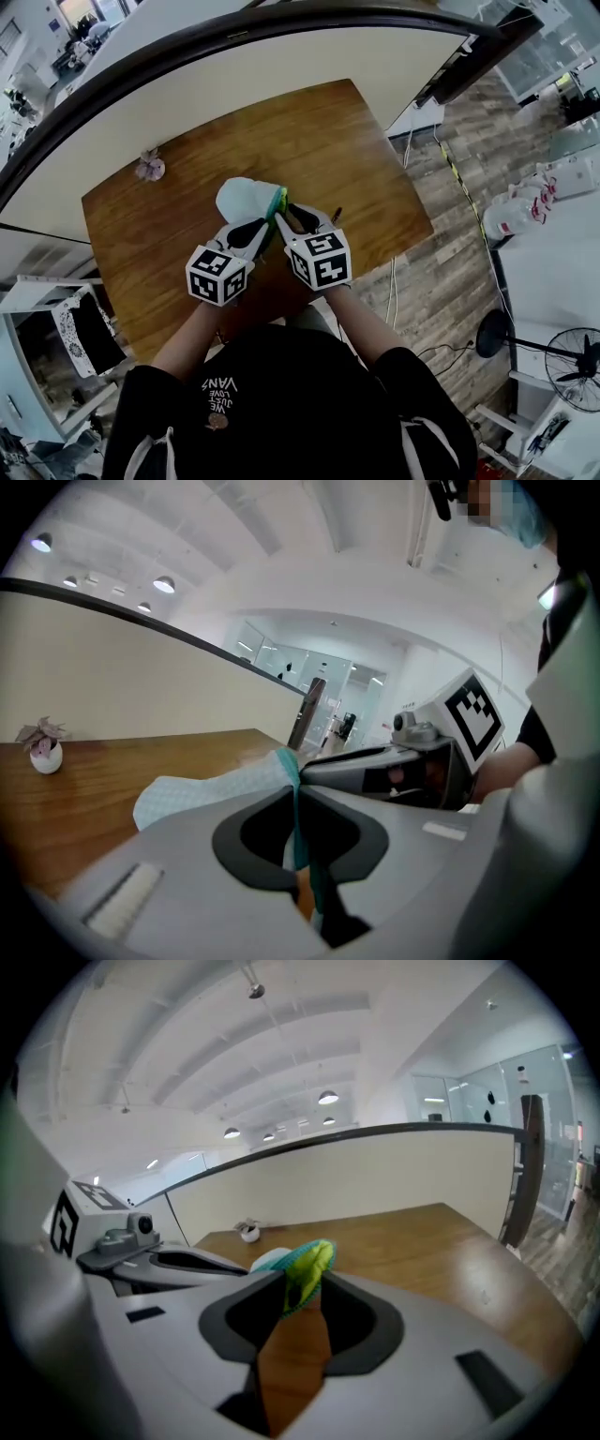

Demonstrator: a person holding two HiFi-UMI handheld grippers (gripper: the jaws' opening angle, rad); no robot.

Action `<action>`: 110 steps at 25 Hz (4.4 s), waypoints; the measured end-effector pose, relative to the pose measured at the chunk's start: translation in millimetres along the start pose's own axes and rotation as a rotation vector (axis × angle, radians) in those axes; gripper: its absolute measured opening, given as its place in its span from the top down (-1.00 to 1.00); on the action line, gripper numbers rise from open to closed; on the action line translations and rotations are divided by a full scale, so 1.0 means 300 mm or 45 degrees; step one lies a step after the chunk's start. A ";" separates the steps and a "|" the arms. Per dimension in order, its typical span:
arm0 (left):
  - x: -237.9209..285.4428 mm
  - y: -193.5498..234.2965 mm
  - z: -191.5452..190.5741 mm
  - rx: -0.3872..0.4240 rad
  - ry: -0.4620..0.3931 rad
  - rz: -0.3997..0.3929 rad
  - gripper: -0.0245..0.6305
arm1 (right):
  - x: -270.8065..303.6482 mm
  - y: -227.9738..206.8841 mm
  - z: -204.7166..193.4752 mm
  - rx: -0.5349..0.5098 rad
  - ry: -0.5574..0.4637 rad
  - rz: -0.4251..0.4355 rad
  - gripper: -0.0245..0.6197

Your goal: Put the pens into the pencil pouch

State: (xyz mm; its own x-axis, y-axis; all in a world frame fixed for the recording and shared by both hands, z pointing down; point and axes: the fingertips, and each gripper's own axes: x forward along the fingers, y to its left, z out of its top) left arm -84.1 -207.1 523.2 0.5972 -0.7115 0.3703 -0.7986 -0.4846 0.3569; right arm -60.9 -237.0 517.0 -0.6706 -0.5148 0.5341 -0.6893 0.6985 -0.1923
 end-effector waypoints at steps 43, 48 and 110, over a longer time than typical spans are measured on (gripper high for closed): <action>0.002 0.091 -0.086 -0.092 0.073 0.100 0.84 | -0.156 -0.212 -0.497 0.203 0.354 -0.436 0.75; 0.011 0.091 -0.083 -0.082 0.069 0.090 0.84 | -0.191 -0.083 -0.423 0.191 0.258 -0.359 0.75; 0.172 0.096 -0.176 -0.175 0.142 0.012 0.84 | -0.248 -0.147 -0.302 0.996 -0.129 0.041 0.44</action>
State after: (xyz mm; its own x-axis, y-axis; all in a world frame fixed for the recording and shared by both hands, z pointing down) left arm -72.2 -231.0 597.8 0.6002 -0.6511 0.4646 -0.7913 -0.3984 0.4638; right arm 44.4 -184.5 560.2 -0.6894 -0.5690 0.4483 -0.6367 0.1808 -0.7496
